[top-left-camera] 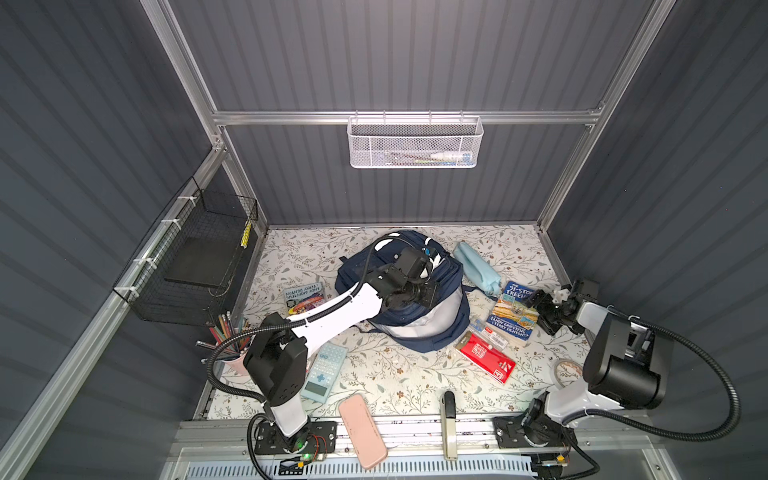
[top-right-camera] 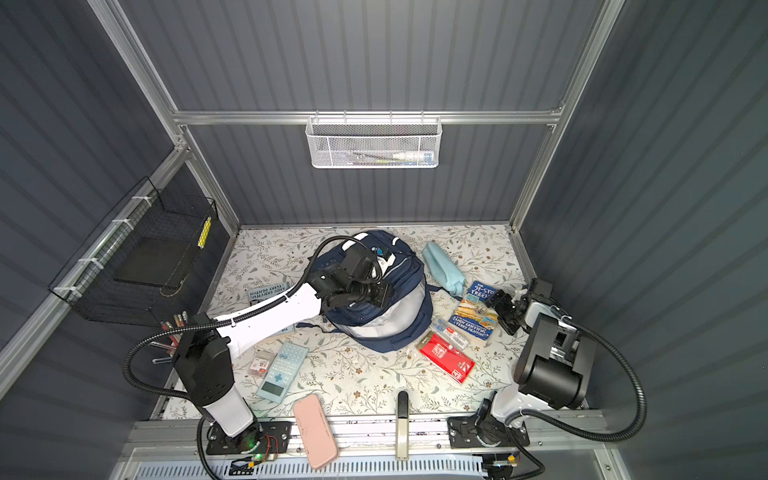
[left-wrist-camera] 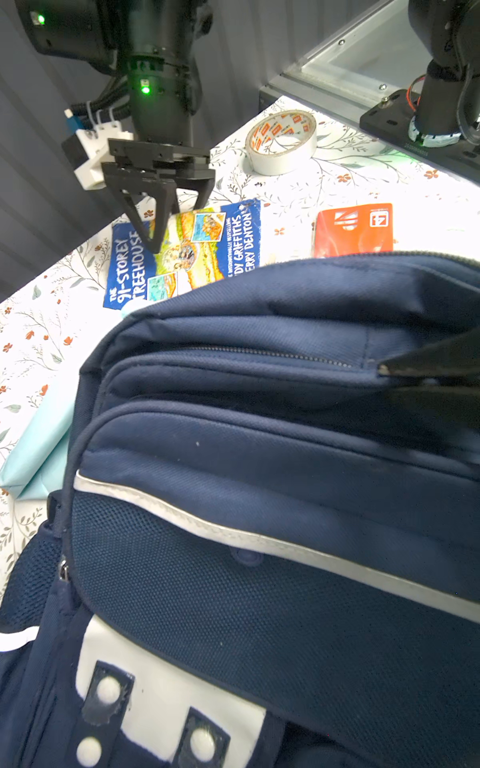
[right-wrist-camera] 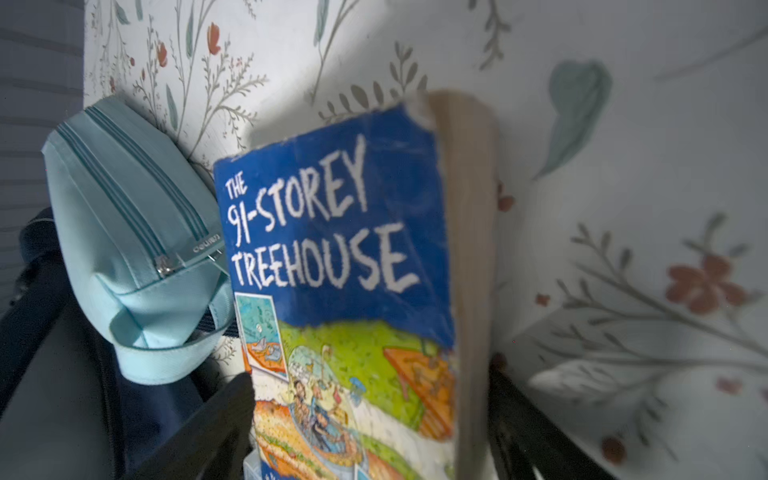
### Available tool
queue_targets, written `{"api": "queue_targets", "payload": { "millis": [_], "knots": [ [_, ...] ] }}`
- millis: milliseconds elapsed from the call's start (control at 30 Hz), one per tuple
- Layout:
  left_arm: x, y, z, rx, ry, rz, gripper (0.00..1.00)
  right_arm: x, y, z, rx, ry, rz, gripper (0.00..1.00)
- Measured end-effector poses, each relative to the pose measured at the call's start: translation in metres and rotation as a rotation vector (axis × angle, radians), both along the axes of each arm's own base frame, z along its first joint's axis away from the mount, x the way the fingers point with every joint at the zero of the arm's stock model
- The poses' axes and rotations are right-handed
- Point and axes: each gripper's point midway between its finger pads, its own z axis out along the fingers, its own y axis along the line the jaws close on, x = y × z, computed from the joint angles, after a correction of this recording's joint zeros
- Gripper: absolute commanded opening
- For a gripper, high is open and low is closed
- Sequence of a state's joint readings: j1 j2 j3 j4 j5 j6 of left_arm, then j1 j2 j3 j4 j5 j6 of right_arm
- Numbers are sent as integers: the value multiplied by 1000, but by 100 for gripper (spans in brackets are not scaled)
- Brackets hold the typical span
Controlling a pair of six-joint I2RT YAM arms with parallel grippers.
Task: Pack the student bag
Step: 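Lift the blue 91-Storey Treehouse book upright with the right gripper, then insert the blue book into the backpack opening with the right gripper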
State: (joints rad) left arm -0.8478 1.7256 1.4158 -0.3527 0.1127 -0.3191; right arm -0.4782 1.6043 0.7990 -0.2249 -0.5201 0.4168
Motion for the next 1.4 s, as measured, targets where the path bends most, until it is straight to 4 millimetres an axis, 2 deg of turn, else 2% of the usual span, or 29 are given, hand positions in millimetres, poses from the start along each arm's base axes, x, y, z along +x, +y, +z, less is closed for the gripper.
{"api": "queue_targets", "payload": {
  "millis": [233, 333, 433, 600, 867, 1000, 1100, 1233, 1300, 1400],
  "knots": [
    [0, 0, -1, 1, 4, 1, 0, 7, 10, -12, 89, -7, 26, 30],
    [0, 0, -1, 0, 5, 3, 0, 11, 14, -9, 122, -29, 40, 10],
    [0, 0, -1, -1, 7, 5, 0, 14, 16, -5, 133, -53, 50, 0],
    [0, 0, -1, -1, 7, 5, 0, 13, 17, 2, 116, -82, 51, 0],
    [1, 2, -2, 6, 6, 13, 0, 3, 23, 30, 103, -192, 36, 0],
    [5, 5, -2, 7, 8, 22, 0, -1, 27, 63, 87, -278, 30, 0],
    [8, 9, -2, 10, 10, 32, 0, -4, 29, 96, 48, -364, 37, 0],
    [12, 13, 0, 12, 12, 43, 0, -16, 38, 134, 18, -454, 55, 0],
    [14, 14, 4, 11, 11, 48, 0, -24, 45, 145, 19, -473, 68, 0],
    [18, 15, 12, -2, 9, 51, 0, -37, 66, 153, 28, -467, 110, 0]
  ]
}}
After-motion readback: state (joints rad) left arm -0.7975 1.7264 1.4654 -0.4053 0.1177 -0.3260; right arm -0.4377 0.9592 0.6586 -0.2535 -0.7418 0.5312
